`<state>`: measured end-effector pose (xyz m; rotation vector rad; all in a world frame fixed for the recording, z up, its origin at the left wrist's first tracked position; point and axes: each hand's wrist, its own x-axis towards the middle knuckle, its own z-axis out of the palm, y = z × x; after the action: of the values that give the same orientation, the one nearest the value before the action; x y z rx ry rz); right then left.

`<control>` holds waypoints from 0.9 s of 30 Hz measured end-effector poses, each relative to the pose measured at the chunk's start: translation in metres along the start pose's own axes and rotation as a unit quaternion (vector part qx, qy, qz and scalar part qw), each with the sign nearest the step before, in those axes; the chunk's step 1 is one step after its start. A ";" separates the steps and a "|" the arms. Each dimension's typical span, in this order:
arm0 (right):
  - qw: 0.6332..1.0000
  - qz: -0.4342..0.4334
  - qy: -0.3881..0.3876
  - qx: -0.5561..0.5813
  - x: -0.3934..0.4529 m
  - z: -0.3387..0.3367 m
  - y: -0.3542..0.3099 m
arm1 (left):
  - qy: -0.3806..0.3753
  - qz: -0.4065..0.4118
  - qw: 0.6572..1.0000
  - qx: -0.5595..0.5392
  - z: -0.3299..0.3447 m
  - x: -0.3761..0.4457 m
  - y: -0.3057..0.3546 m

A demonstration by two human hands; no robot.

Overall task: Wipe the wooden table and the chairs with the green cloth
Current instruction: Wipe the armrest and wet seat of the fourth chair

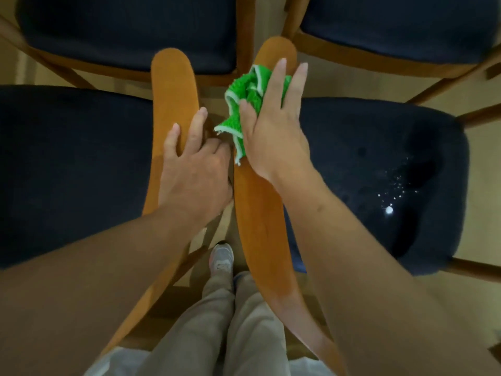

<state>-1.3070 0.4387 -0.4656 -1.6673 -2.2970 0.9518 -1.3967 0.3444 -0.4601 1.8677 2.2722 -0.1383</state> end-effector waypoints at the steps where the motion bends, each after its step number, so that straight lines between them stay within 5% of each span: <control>1: 1.000 0.002 -0.002 0.003 -0.018 0.003 0.002 | 0.001 0.003 1.000 0.003 0.000 0.000 0.000; 8: 0.984 0.126 -0.100 0.082 -0.150 0.002 0.029 | 0.014 -0.028 0.999 -0.016 0.000 0.001 0.001; 12: 0.961 0.206 -0.175 0.062 -0.213 -0.004 0.058 | 0.037 -0.078 0.990 -0.116 -0.004 0.000 0.008; 15: 0.961 0.211 -0.164 0.066 -0.218 -0.005 0.064 | 0.072 -0.127 0.957 -0.249 -0.010 -0.017 0.033; 22: 0.967 0.142 -0.085 0.196 -0.155 0.006 0.035 | 0.050 -0.163 0.924 -0.341 -0.007 -0.037 0.056; 27: 0.974 0.148 -0.096 0.139 -0.174 0.002 0.041 | 0.059 -0.097 0.970 -0.215 -0.006 -0.038 0.077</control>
<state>-1.2103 0.2890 -0.4491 -1.8924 -1.9334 1.4799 -1.3144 0.3240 -0.4422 1.4662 2.3215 0.4179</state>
